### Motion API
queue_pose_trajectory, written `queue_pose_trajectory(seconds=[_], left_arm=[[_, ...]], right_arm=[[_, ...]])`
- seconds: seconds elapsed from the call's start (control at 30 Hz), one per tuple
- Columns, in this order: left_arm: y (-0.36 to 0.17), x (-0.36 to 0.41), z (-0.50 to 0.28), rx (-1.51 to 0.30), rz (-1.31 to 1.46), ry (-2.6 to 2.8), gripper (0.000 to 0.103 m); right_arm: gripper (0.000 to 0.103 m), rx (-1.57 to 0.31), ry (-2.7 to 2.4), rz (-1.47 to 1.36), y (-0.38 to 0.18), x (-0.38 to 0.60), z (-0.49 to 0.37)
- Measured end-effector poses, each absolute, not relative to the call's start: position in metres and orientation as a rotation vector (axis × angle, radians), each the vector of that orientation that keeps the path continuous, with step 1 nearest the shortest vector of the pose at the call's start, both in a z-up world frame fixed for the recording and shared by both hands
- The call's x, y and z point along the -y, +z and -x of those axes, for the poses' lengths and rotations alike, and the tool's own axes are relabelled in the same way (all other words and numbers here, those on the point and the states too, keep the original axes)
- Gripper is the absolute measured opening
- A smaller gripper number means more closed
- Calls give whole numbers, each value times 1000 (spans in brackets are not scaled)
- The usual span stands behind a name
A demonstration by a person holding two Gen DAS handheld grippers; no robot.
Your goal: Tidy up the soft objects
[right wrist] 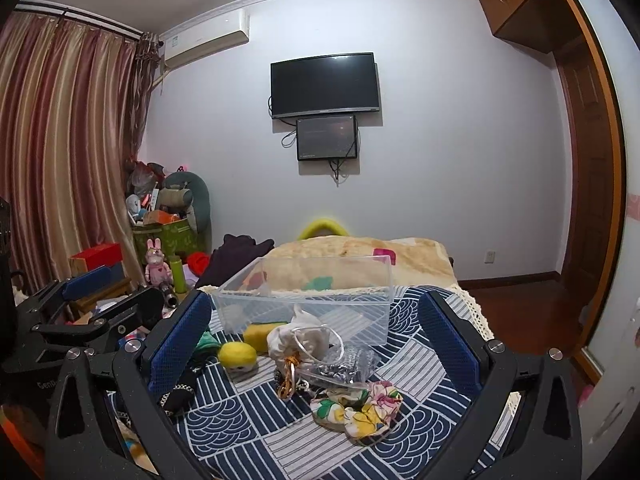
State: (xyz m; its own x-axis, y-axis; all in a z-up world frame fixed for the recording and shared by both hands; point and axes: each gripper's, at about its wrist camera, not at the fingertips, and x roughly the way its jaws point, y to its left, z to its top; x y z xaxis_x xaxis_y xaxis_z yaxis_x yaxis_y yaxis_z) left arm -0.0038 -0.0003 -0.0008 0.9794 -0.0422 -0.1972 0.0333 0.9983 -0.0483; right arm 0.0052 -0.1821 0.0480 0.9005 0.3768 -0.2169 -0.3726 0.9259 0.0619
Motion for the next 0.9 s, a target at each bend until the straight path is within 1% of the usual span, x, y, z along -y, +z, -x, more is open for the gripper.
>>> queue_pose_trajectory(seconds=[0.9], left_arm=[[0, 4, 8, -192, 34, -50, 103]], right_arm=[[103, -227, 383, -28, 49, 184, -5]])
